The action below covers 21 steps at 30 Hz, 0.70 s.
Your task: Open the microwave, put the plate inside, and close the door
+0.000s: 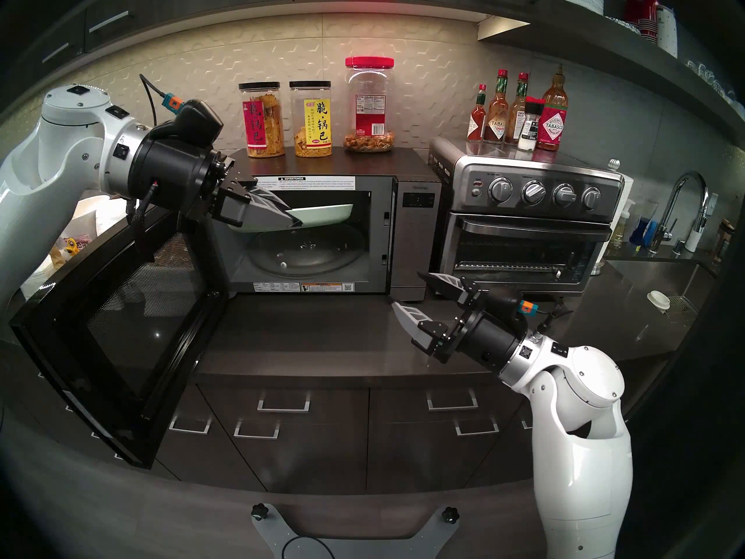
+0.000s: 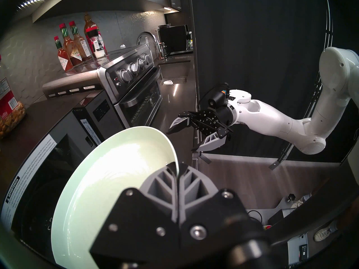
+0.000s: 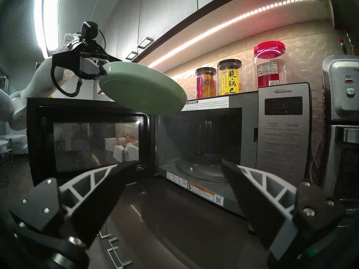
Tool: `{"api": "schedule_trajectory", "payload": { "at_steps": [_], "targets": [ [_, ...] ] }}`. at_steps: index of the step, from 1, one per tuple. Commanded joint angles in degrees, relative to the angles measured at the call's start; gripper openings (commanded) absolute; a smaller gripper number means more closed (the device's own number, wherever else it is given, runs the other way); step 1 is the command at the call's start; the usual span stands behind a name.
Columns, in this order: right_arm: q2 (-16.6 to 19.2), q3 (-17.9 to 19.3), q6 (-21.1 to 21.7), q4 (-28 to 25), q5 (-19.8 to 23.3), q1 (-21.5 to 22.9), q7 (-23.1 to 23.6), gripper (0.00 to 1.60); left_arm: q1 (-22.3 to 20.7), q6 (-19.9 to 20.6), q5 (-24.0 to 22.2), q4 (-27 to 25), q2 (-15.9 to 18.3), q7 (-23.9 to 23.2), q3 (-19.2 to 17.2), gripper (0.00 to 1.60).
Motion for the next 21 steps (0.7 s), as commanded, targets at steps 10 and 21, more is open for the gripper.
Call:
{"api": "schedule_trajectory", "payload": {
  "at_steps": [10, 21],
  "targets": [
    [-0.5, -3.0, 3.7, -3.7, 1.0, 4.9, 0.3, 1.60, -0.9, -0.1, -0.1, -0.1, -0.1, 0.0, -0.7, 0.00],
    [1.1, -5.0, 3.4, -2.7, 1.4, 9.4, 4.2, 1.60, -0.9, -0.1, -0.1, -0.1, -0.1, 0.0, -0.7, 0.00]
  ]
}}
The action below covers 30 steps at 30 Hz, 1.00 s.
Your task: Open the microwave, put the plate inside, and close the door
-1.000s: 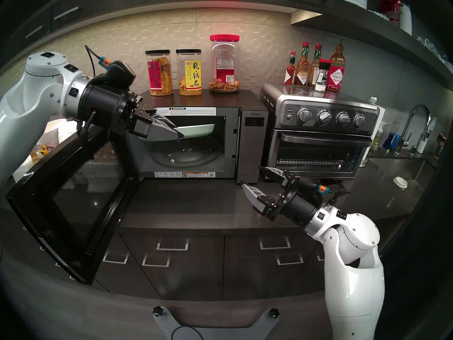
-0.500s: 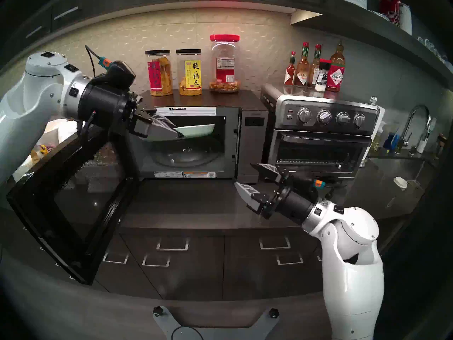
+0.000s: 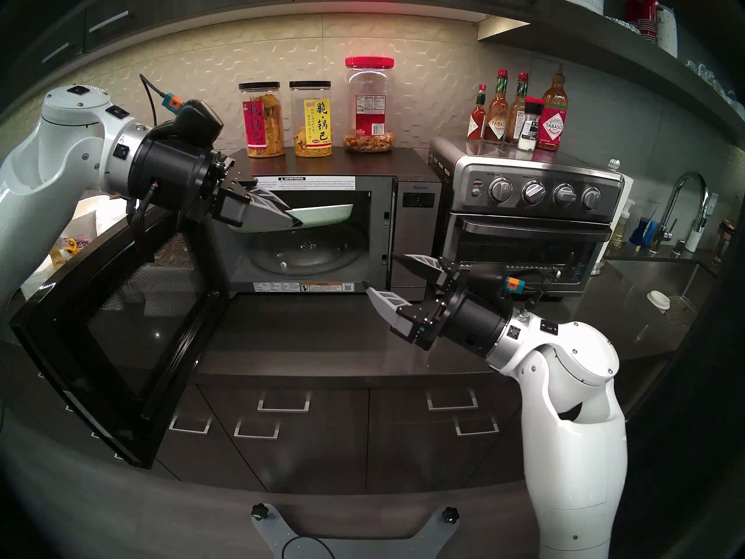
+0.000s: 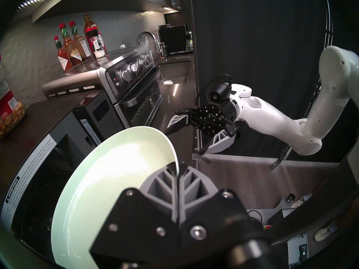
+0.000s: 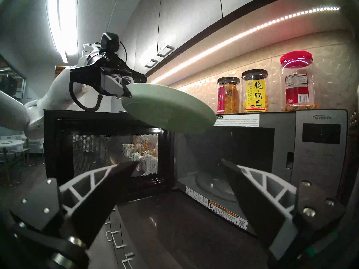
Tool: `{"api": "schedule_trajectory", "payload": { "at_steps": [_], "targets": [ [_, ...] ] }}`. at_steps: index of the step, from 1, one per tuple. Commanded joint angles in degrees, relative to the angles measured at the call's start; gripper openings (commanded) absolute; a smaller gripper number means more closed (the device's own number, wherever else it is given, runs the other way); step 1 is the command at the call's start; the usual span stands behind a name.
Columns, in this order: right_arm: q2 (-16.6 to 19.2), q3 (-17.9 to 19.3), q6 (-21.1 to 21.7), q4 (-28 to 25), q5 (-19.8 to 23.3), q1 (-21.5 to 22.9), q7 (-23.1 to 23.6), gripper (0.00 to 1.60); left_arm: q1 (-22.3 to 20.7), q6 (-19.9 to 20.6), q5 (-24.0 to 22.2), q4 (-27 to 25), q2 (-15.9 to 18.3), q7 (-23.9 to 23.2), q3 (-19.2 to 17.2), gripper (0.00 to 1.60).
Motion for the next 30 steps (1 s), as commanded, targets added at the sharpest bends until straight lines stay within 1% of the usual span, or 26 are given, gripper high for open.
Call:
{"api": "schedule_trajectory", "payload": {
  "at_steps": [1, 2, 3, 5, 6, 7, 9, 10, 11, 12, 13, 14, 15, 16, 19, 22, 24, 26, 30],
  "targets": [
    [1.3, -0.9, -0.9, 0.0, 1.1, 5.2, 2.5, 1.60, -0.9, 0.0, -0.1, -0.1, -0.1, 0.0, -0.7, 0.00],
    [1.6, -1.0, -0.8, 0.4, 1.1, 6.2, 2.8, 1.60, -0.9, -0.1, -0.1, -0.1, -0.1, 0.0, -0.7, 0.00],
    [1.8, -1.0, -1.0, -0.1, 1.4, 5.9, 2.0, 1.60, -0.9, -0.1, -0.1, -0.1, -0.1, 0.0, -0.7, 0.00],
    [2.0, -1.2, -0.5, 1.0, 1.3, 8.3, 2.5, 1.60, -0.9, -0.1, -0.1, -0.1, -0.1, 0.0, -0.7, 0.00],
    [2.5, -1.2, -0.7, 0.7, 1.7, 8.2, 2.2, 1.60, -0.9, -0.1, -0.1, -0.1, -0.1, 0.0, -0.7, 0.00],
    [2.6, -1.3, -0.1, 1.6, 1.5, 10.1, 3.0, 1.60, -0.8, -0.1, -0.1, -0.1, -0.1, 0.0, -0.7, 0.00],
    [3.3, -1.1, -0.4, 0.8, 2.4, 9.4, 2.3, 1.60, -0.8, -0.1, -0.1, -0.1, -0.1, 0.0, -0.7, 0.00],
    [3.7, -1.3, 0.1, 1.9, 2.3, 11.4, 3.2, 1.60, -0.8, -0.1, -0.1, -0.1, -0.1, 0.0, -0.7, 0.00],
    [4.1, -1.2, -0.6, 0.9, 2.8, 9.8, 2.1, 1.60, -0.8, -0.1, -0.1, -0.1, -0.1, 0.0, -0.7, 0.00],
    [4.5, -1.5, 0.0, 2.4, 2.5, 12.1, 2.9, 1.60, -0.8, -0.1, -0.1, -0.1, -0.1, 0.0, -0.7, 0.00],
    [4.8, -1.5, -0.3, 1.9, 2.8, 11.3, 2.1, 1.60, -0.8, -0.1, -0.1, -0.1, -0.1, 0.0, -0.7, 0.00],
    [5.4, -1.8, 0.2, 2.7, 2.8, 12.7, 2.5, 1.60, -0.8, -0.1, -0.1, -0.1, -0.1, 0.0, -0.7, 0.00],
    [5.6, -2.2, 1.0, 4.3, 2.6, 15.3, 3.4, 1.60, -0.8, -0.1, -0.1, -0.1, -0.1, 0.0, -0.7, 0.00],
    [6.0, -2.2, 1.2, 3.7, 3.0, 14.4, 2.5, 1.60, -0.8, -0.1, -0.1, -0.1, -0.1, 0.0, -0.7, 0.00],
    [6.5, -2.4, 1.8, 3.8, 3.2, 14.8, 2.4, 1.60, -0.8, -0.1, -0.1, -0.1, -0.1, 0.0, -0.7, 0.00],
    [8.2, -3.2, 3.6, 5.4, 3.3, 17.8, 3.1, 1.60, -0.8, -0.1, -0.1, -0.1, -0.1, 0.0, -0.6, 0.00],
    [8.8, -3.1, 3.9, 5.2, 3.5, 17.9, 3.0, 1.60, -0.8, -0.1, -0.1, -0.1, -0.1, 0.0, -0.6, 0.00],
    [9.4, -3.4, 5.0, 5.8, 3.7, 19.7, 3.3, 1.60, -0.8, -0.2, -0.1, -0.1, 0.0, 0.0, -0.6, 0.00],
    [10.7, -3.6, 7.0, 5.9, 4.4, 21.9, 3.9, 1.60, -0.8, -0.2, -0.1, -0.1, 0.0, 0.0, -0.6, 0.00]
  ]
}}
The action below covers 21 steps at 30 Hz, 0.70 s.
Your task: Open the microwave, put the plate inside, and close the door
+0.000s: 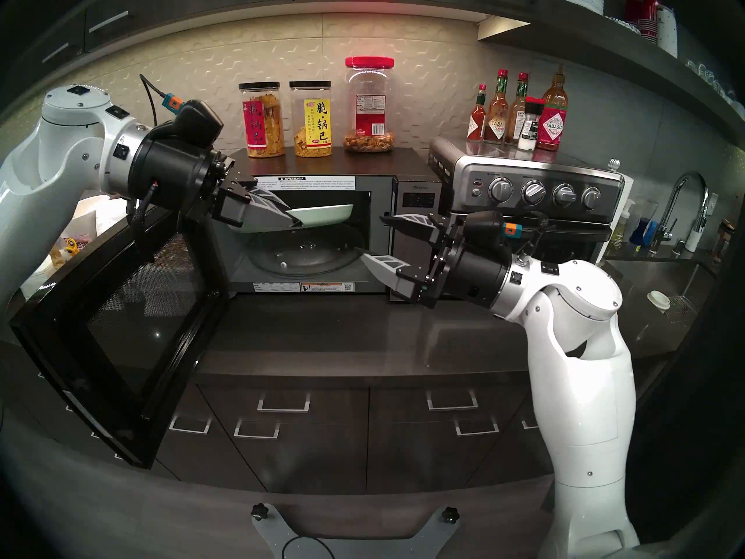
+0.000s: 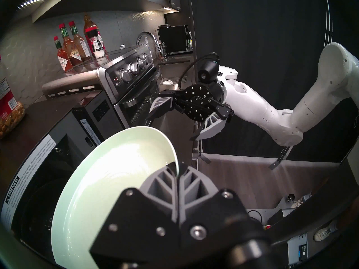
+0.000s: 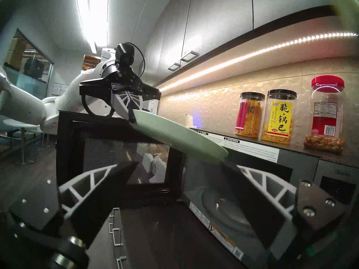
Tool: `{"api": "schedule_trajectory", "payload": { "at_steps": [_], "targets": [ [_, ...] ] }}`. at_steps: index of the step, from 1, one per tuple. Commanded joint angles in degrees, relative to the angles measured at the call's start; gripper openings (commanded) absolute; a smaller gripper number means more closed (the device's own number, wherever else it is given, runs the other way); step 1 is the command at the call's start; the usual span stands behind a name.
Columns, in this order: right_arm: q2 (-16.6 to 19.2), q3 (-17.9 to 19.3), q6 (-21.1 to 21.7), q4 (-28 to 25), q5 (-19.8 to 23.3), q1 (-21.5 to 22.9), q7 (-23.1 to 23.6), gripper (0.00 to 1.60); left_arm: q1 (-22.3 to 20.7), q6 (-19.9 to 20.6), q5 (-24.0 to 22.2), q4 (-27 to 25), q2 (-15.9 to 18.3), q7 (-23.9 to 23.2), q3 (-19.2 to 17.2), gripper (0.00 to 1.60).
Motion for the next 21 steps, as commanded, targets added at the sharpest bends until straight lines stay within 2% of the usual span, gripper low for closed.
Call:
{"api": "schedule_trajectory", "payload": {
  "at_steps": [1, 3, 4, 5, 17, 21],
  "targets": [
    [3.0, -0.2, 2.9, -0.6, 1.7, 6.4, 1.1, 1.60, -0.8, -0.1, -0.1, -0.1, 0.0, 0.0, -0.7, 0.00],
    [3.5, -0.6, 3.5, -0.1, 1.7, 7.7, 1.6, 1.60, -0.8, -0.1, -0.1, -0.1, 0.0, 0.0, -0.7, 0.00],
    [3.8, -0.3, 3.6, -0.7, 1.9, 7.0, 1.5, 1.60, -0.8, -0.1, -0.1, -0.1, 0.0, 0.0, -0.7, 0.00],
    [4.9, -0.7, 4.8, 0.2, 2.0, 8.9, 2.6, 1.60, -0.8, -0.1, -0.1, -0.1, 0.0, 0.0, -0.6, 0.00],
    [7.8, -1.8, 8.5, 4.3, 3.4, 14.8, 5.3, 1.60, -0.8, -0.1, -0.1, -0.1, 0.0, 0.0, -0.6, 0.00],
    [8.6, -3.4, 9.6, 6.7, 3.3, 17.8, 6.5, 1.60, -0.8, -0.1, -0.1, -0.1, 0.0, 0.0, -0.6, 0.00]
  ]
}}
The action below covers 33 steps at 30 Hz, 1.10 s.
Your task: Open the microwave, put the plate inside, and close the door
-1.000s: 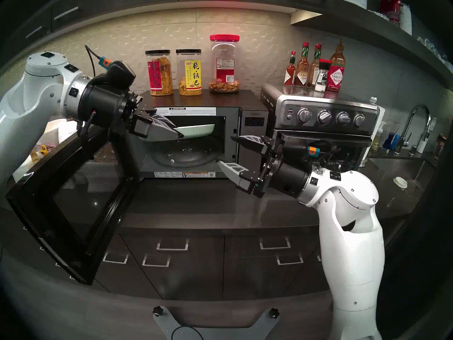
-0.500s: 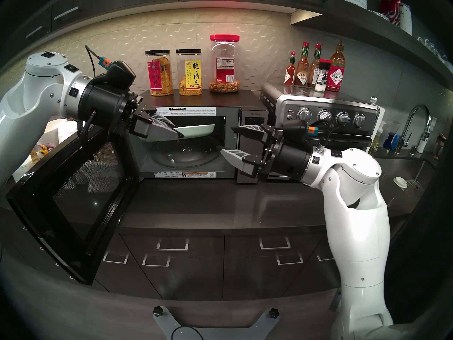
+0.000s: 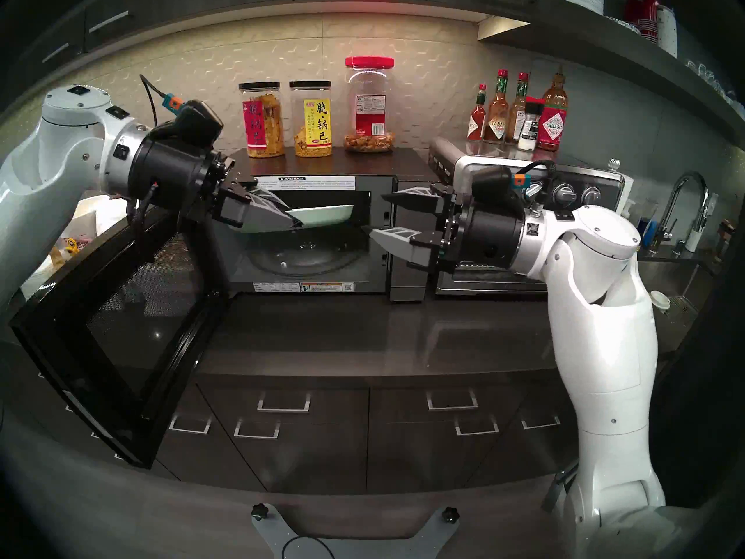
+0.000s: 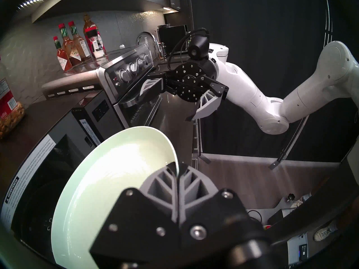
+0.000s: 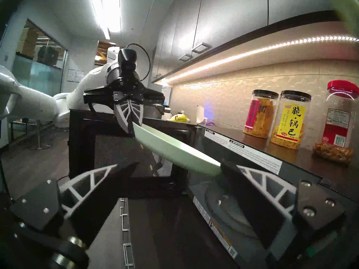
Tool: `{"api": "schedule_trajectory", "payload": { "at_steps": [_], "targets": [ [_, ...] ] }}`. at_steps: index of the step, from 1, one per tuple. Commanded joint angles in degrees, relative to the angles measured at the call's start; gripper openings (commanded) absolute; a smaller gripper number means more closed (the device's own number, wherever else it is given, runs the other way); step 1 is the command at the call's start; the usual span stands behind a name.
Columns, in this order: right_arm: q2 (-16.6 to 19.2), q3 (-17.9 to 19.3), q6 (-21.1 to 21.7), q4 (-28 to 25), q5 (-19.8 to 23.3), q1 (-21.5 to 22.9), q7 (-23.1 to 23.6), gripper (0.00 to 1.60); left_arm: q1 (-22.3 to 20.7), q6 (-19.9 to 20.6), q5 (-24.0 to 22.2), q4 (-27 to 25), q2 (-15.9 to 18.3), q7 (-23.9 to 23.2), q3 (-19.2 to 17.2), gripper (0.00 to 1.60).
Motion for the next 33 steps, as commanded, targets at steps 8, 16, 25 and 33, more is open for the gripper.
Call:
{"api": "schedule_trajectory", "payload": {
  "at_steps": [8, 16, 25, 33],
  "targets": [
    [1.6, -5.3, 2.7, 5.7, 0.2, 10.4, 3.2, 1.60, -0.9, 0.0, -0.1, -0.1, -0.1, 0.1, -0.7, 0.00],
    [1.7, -8.7, 3.4, 8.4, -0.2, 13.9, 4.7, 1.60, -0.9, 0.0, -0.1, -0.1, -0.1, 0.1, -0.7, 0.00],
    [2.6, -12.1, 4.1, 12.4, 0.3, 18.8, 5.4, 1.60, -0.9, 0.0, -0.1, -0.1, -0.1, 0.1, -0.7, 0.00],
    [4.9, -15.1, 3.8, 15.5, 2.5, 22.1, 6.1, 1.60, -0.9, 0.0, -0.1, -0.1, -0.1, 0.1, -0.7, 0.00]
  ]
}}
